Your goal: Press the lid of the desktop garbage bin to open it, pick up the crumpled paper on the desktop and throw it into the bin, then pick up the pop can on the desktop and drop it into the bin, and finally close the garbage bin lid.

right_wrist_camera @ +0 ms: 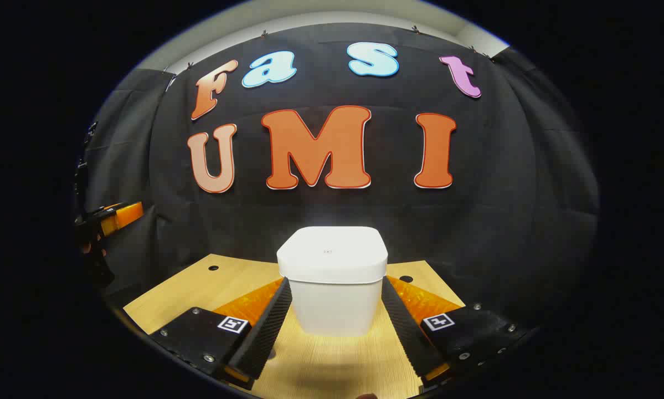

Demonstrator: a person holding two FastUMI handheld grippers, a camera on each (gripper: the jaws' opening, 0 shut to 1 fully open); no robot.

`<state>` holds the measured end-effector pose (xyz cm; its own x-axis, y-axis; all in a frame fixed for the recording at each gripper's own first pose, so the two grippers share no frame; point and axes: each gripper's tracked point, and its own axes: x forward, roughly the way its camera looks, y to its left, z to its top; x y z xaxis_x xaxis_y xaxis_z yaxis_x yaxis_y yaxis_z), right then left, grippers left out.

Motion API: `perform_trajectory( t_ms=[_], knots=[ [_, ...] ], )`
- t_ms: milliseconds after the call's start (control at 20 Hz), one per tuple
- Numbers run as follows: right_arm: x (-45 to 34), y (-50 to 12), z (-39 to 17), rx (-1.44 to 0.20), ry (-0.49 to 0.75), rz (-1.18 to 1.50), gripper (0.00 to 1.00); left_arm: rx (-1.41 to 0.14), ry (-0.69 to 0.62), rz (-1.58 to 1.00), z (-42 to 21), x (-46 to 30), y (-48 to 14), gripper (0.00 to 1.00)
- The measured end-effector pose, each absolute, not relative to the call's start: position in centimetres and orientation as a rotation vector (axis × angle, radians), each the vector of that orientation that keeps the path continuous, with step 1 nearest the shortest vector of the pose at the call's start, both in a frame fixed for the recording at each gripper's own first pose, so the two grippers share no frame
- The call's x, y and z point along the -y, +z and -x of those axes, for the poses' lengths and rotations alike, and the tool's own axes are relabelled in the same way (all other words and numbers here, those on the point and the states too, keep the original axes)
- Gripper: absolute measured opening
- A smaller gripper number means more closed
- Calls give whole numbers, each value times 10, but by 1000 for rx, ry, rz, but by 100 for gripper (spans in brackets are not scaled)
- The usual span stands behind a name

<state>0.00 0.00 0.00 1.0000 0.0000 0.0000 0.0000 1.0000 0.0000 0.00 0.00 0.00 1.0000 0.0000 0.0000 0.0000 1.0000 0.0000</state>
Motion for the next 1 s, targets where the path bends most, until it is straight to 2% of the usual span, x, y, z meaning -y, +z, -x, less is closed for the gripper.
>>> perform_trajectory(
  t_ms=[1000],
  knots=[
    [-65,2,-22,-13,21,28,99,8,-47,-44,-17,-27,1,100]
  ],
)
